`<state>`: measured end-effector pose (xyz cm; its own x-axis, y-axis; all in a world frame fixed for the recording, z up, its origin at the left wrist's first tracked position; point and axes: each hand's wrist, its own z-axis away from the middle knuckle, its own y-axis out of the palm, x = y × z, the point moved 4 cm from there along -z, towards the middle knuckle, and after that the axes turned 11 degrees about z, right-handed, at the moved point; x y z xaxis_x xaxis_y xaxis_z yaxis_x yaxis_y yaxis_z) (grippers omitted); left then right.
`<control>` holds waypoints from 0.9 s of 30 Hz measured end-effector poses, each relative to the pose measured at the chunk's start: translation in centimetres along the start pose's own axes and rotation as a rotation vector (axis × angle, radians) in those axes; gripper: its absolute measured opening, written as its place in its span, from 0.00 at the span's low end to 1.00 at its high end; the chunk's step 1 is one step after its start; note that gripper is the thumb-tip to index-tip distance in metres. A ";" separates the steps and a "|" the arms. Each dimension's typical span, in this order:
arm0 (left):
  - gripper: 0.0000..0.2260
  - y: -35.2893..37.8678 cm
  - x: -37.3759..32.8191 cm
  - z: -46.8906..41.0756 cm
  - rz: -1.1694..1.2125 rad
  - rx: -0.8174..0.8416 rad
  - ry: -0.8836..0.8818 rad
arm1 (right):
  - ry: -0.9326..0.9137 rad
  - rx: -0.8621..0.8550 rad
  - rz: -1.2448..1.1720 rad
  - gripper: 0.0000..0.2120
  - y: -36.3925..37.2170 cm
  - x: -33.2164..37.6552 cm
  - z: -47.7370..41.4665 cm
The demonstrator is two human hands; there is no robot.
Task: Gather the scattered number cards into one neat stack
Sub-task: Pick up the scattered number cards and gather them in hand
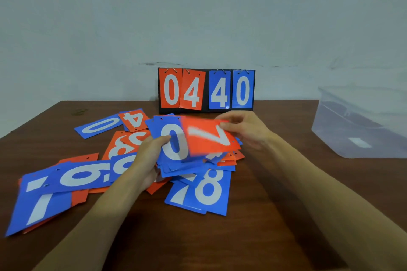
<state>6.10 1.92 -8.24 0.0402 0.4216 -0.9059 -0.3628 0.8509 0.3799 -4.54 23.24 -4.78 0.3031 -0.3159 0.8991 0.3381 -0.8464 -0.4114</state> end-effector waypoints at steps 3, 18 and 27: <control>0.09 0.1 -0.2 0.2 -0.011 0.051 -0.110 | -0.136 0.045 0.410 0.10 1.6 2.0 -0.2; 0.14 0.0 0.3 -0.1 -0.024 -0.053 -0.143 | 0.235 -0.217 0.879 0.25 0.0 -4.0 -0.7; 0.18 -0.1 -0.3 -0.1 0.000 -0.049 0.015 | 0.416 -0.157 0.775 0.38 -0.2 -5.5 0.3</control>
<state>6.01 1.65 -8.00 0.0265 0.4161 -0.9089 -0.4076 0.8347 0.3703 -6.01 25.32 -9.69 0.0380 -0.9277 0.3715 0.0374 -0.3702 -0.9282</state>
